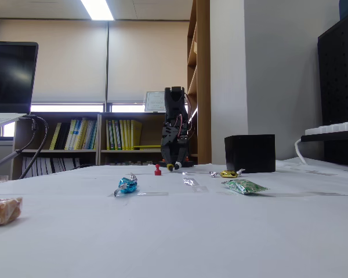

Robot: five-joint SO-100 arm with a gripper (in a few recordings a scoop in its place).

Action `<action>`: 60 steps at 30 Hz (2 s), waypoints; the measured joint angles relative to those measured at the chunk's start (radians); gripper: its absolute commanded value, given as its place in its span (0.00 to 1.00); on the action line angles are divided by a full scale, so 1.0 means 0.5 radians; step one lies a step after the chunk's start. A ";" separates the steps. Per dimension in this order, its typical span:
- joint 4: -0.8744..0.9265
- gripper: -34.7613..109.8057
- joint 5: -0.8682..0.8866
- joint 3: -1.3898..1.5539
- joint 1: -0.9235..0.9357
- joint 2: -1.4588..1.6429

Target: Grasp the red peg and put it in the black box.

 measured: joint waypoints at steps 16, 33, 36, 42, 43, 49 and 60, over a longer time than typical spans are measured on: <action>-0.761 0.24 0.025 -0.009 0.043 0.607; -1.430 0.24 -0.028 0.138 0.129 1.331; -1.479 0.24 -0.049 0.172 0.135 1.396; -1.546 0.24 -0.110 0.261 0.156 1.488; -1.549 0.24 -0.117 0.273 0.163 1.497; -1.549 0.24 -0.190 0.331 0.193 1.565; -1.534 0.35 -0.218 0.365 0.215 1.586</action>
